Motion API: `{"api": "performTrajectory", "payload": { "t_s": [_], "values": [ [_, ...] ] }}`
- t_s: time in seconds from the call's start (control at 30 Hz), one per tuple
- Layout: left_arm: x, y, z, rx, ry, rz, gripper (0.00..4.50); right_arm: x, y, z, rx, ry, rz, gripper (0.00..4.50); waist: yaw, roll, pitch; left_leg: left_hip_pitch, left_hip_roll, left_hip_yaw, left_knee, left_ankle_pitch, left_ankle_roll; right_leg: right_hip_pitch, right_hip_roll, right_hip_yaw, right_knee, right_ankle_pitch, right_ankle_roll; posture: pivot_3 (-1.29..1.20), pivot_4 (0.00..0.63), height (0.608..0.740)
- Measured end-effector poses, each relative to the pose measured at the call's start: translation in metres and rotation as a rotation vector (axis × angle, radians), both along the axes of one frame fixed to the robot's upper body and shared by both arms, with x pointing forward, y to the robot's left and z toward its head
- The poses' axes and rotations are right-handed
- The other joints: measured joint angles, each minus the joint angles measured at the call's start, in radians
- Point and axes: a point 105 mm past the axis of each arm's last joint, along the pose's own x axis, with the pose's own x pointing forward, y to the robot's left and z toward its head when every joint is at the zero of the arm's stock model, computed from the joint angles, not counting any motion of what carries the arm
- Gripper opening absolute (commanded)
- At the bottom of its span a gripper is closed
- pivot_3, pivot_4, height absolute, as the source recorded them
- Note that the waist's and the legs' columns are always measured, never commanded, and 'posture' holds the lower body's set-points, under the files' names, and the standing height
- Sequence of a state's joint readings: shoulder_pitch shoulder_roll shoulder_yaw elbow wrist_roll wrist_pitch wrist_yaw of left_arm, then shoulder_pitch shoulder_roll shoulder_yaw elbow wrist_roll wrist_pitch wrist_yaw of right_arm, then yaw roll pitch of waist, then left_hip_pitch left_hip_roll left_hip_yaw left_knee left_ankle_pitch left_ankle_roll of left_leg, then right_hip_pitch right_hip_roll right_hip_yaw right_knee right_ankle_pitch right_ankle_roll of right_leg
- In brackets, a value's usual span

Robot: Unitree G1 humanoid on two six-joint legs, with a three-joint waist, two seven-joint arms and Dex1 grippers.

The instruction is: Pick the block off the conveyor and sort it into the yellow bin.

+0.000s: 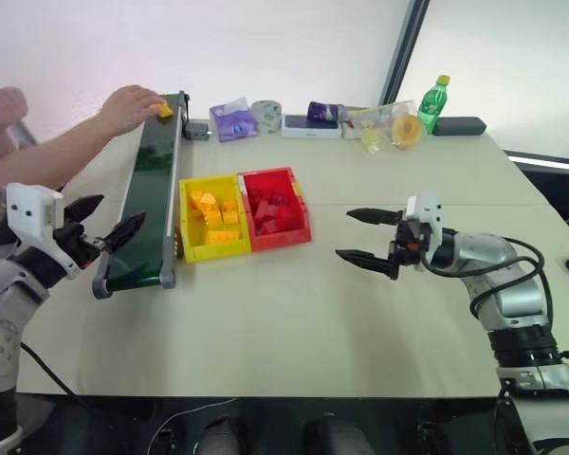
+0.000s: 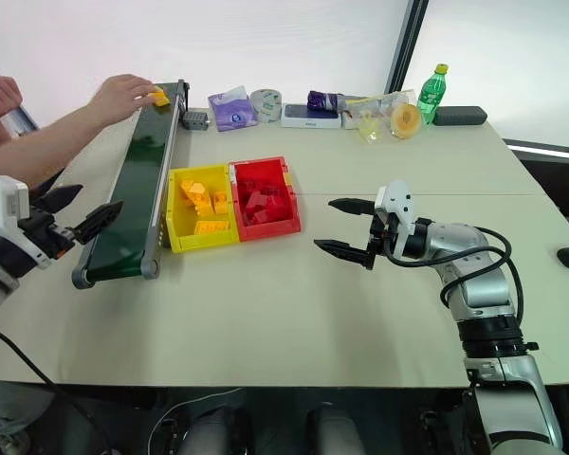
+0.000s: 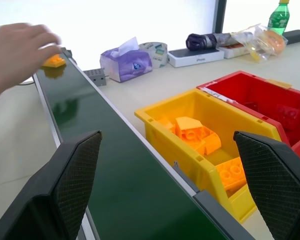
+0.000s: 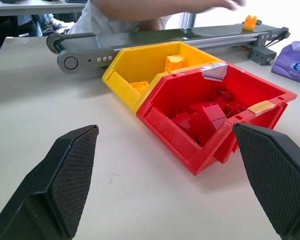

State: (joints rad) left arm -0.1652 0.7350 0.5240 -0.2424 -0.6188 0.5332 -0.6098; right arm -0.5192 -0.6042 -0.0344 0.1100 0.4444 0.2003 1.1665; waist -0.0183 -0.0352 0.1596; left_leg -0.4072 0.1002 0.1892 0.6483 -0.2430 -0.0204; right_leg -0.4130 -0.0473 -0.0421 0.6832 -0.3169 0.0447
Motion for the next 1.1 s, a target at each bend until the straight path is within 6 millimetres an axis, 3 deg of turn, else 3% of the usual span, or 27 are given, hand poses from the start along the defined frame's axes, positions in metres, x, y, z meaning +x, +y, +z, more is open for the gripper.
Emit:
{"api": "performTrajectory", "payload": {
  "t_s": [0.83, 1.0, 1.1],
  "values": [
    [-0.007, 0.004, -0.004, 0.003, 0.000, 0.060, 4.46, 0.001, 0.004, -0.001, -0.002, -0.002, 0.018, 4.50, 0.001, 0.000, 0.000, 0.000, 0.000, 0.000, 0.000, 0.000, 0.000, 0.000, 0.000, 0.000, 0.000, 0.000, 0.000, 0.00, 0.150, 0.740],
    [-0.003, 0.013, 0.000, 0.050, -0.029, 0.211, 4.46, 0.002, 0.005, 0.002, -0.003, -0.010, 0.024, 4.50, 0.001, 0.000, 0.000, 0.000, 0.000, 0.000, 0.000, 0.000, 0.000, 0.000, 0.000, 0.000, 0.000, 0.000, 0.000, 0.00, 0.150, 0.740],
    [0.000, 0.020, -0.008, 0.093, 0.031, 0.338, 4.46, 0.002, 0.004, 0.001, -0.004, -0.006, 0.024, 4.50, 0.001, 0.000, 0.000, 0.000, 0.000, 0.000, 0.000, 0.000, 0.000, 0.000, 0.000, 0.000, 0.000, 0.000, 0.000, 0.00, 0.150, 0.740]
  ]
}}
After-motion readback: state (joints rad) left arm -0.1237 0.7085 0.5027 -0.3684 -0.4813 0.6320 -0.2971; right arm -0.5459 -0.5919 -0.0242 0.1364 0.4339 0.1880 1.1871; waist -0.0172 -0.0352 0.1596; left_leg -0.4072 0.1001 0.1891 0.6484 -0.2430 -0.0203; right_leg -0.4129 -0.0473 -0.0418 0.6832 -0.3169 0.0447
